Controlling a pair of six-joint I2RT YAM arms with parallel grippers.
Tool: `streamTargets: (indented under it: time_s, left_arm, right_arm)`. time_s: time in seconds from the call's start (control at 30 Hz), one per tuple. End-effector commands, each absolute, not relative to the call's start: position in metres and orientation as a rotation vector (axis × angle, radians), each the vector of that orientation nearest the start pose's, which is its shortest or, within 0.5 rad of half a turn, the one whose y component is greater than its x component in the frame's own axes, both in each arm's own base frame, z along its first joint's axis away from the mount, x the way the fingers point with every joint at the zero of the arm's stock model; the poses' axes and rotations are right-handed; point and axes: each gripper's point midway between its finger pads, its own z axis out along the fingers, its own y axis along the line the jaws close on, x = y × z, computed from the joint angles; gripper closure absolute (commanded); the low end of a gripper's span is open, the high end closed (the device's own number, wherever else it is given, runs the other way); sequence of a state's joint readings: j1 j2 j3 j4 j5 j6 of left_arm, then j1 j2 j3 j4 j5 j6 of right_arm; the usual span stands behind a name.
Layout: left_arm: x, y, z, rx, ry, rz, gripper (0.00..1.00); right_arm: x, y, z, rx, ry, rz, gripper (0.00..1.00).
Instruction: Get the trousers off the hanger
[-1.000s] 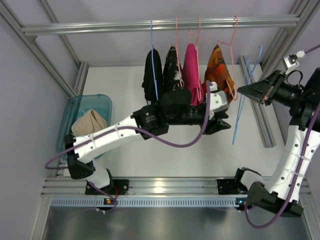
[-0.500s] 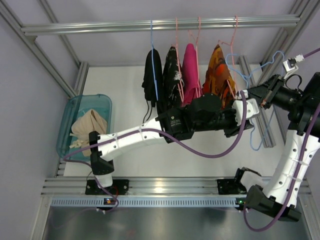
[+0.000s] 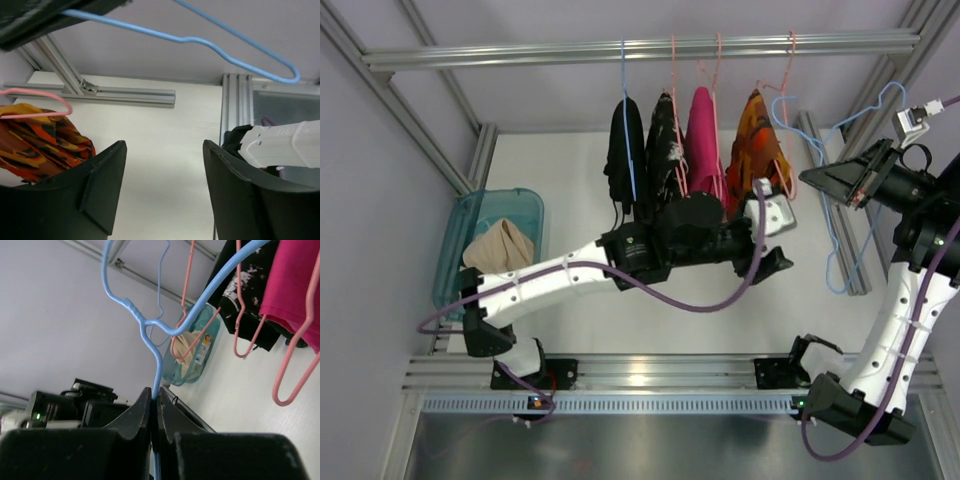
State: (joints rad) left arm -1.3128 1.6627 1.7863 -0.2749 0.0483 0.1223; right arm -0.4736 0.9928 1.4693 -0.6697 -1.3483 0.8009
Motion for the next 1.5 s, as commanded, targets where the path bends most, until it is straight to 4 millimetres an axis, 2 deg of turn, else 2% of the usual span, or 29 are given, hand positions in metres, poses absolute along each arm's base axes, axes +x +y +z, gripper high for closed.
streamTargets:
  time_s: [0.0,0.07,0.1,0.17,0.2,0.27,0.33,0.4,0.47,0.5,0.6,0.77,0.97,1.0,1.03,1.1,1.13,1.17,1.33,1.43,1.47]
  left_arm:
    - [0.142,-0.448,0.469,0.959,1.298,-1.112,0.29]
    - [0.162,-0.427,0.494,0.846,1.284,-1.160,0.22]
    - [0.183,-0.409,0.511,0.736,1.308,-1.224,0.20]
    - [0.202,-0.392,0.537,0.645,1.283,-1.339,0.14]
    - [0.218,-0.379,0.548,0.566,1.306,-1.407,0.13]
    - [0.222,-0.375,0.563,0.504,1.273,-1.466,0.14]
    - [0.221,-0.384,0.563,0.448,1.306,-1.568,0.14]
    - [0.219,-0.386,0.577,0.402,1.286,-1.649,0.14]
    - [0.222,-0.395,0.577,0.390,1.291,-1.687,0.14]
    - [0.220,-0.398,0.583,0.395,1.279,-1.704,0.14]
    - [0.216,-0.410,0.581,0.402,1.295,-1.759,0.14]
    - [0.207,-0.433,0.568,0.423,1.315,-1.751,0.18]
    - [0.216,-0.468,0.551,0.343,1.380,-1.724,0.24]
    - [0.219,-0.467,0.561,0.324,1.356,-1.723,0.28]
    - [0.227,-0.475,0.555,0.298,1.373,-1.705,0.30]
    - [0.234,-0.476,0.567,0.241,1.352,-1.706,0.34]
    - [0.240,-0.483,0.560,0.230,1.368,-1.704,0.38]
    - [0.236,-0.483,0.570,0.227,1.343,-1.717,0.42]
    - [0.231,-0.498,0.559,0.246,1.369,-1.709,0.64]
    - [0.237,-0.499,0.549,0.219,1.413,-1.687,0.88]
    - [0.238,-0.500,0.545,0.213,1.427,-1.687,1.00]
  right_arm:
    - [0.186,0.103,0.485,-0.077,1.739,1.395,1.00]
    - [0.179,0.107,0.487,-0.108,1.734,1.385,1.00]
    - [0.179,0.107,0.486,-0.109,1.730,1.378,1.00]
    - [0.174,0.110,0.489,-0.149,1.693,1.316,1.00]
    - [0.176,0.109,0.488,-0.148,1.680,1.292,1.00]
    - [0.179,0.107,0.490,-0.140,1.648,1.229,1.00]
    - [0.182,0.105,0.490,-0.137,1.636,1.203,1.00]
    - [0.187,0.103,0.486,-0.126,1.652,1.208,1.00]
    - [0.188,0.102,0.484,-0.131,1.660,1.189,1.00]
    - [0.188,0.102,0.484,-0.132,1.658,1.184,1.00]
    - [0.188,0.102,0.483,-0.133,1.654,1.174,1.00]
    - [0.191,0.101,0.482,-0.132,1.649,1.154,1.00]
    - [0.196,0.109,0.473,-0.131,1.670,1.150,1.00]
    - [0.194,0.113,0.471,-0.142,1.675,1.159,1.00]
    - [0.197,0.113,0.470,-0.132,1.673,1.145,1.00]
    - [0.196,0.118,0.469,-0.143,1.673,1.151,1.00]
    - [0.197,0.120,0.469,-0.144,1.672,1.151,1.00]
    - [0.200,0.119,0.468,-0.134,1.673,1.140,1.00]
    - [0.200,0.128,0.468,-0.164,1.671,1.140,1.00]
    - [0.204,0.124,0.464,-0.163,1.681,1.074,1.00]
    - [0.205,0.123,0.465,-0.161,1.685,1.057,1.00]
